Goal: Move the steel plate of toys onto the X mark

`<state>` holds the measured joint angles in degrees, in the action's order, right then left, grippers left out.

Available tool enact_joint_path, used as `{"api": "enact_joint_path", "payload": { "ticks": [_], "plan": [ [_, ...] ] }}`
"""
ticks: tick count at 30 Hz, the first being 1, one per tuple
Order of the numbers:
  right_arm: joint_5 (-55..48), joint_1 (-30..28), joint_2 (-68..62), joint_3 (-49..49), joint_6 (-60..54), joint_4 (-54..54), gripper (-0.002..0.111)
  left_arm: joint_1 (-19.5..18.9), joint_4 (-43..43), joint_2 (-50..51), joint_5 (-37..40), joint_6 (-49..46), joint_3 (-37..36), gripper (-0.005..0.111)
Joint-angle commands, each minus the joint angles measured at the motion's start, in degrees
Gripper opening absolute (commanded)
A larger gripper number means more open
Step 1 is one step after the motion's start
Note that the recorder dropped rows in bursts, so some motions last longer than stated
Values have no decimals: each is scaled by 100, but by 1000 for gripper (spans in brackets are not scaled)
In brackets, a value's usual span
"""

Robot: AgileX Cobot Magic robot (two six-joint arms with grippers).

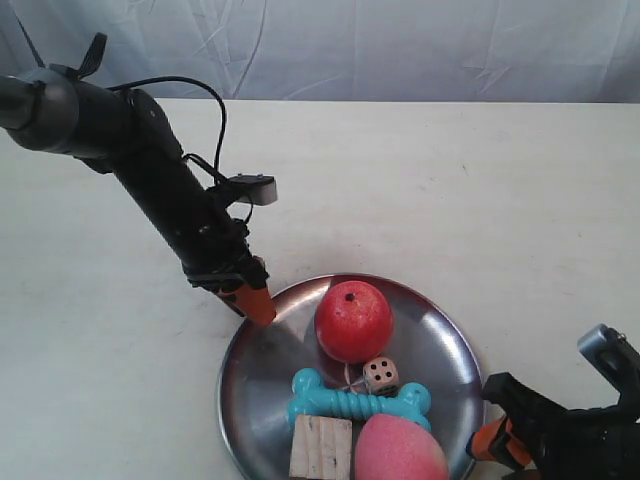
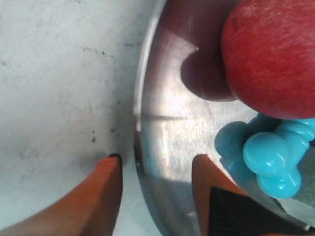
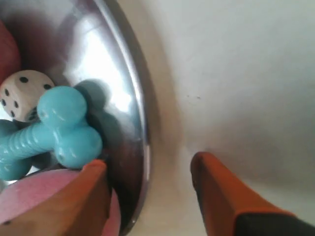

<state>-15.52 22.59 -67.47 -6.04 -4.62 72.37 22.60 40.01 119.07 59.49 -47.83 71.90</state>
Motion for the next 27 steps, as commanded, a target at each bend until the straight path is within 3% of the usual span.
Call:
{"api": "enact_joint_path", "payload": {
  "ticks": [1, 21, 27],
  "plan": [
    [107, 52, 16, 80, 35, 157, 51, 38, -44, 24, -76, 55, 20, 44],
    [379, 52, 16, 58, 35, 417, 51, 38, 17, 24, -135, 55, 20, 44],
    [264, 468, 16, 58, 35, 834, 51, 38, 17, 24, -135, 55, 20, 44]
  ]
}}
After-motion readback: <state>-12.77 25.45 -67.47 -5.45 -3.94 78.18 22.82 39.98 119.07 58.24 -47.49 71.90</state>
